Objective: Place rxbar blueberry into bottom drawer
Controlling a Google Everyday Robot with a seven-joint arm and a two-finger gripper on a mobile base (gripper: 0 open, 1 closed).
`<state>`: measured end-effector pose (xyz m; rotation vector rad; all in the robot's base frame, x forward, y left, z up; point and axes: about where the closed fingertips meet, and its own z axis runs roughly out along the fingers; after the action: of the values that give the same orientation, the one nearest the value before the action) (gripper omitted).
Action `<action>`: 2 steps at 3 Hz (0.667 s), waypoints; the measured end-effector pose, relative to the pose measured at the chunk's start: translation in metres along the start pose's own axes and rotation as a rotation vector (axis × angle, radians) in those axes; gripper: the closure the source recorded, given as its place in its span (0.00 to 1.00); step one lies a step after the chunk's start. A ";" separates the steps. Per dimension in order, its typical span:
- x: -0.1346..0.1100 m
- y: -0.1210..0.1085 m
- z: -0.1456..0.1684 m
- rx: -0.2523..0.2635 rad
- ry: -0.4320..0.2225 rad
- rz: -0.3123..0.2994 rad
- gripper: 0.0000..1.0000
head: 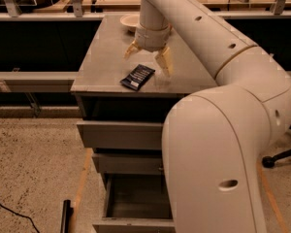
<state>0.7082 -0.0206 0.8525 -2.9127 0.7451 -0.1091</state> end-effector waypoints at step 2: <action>-0.005 -0.016 0.024 -0.046 -0.028 0.032 0.61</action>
Offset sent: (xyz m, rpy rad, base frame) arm -0.0275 0.0190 -0.0321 -0.1773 0.2774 0.0100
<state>0.7140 -0.0017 0.8311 -2.9374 0.7997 -0.0484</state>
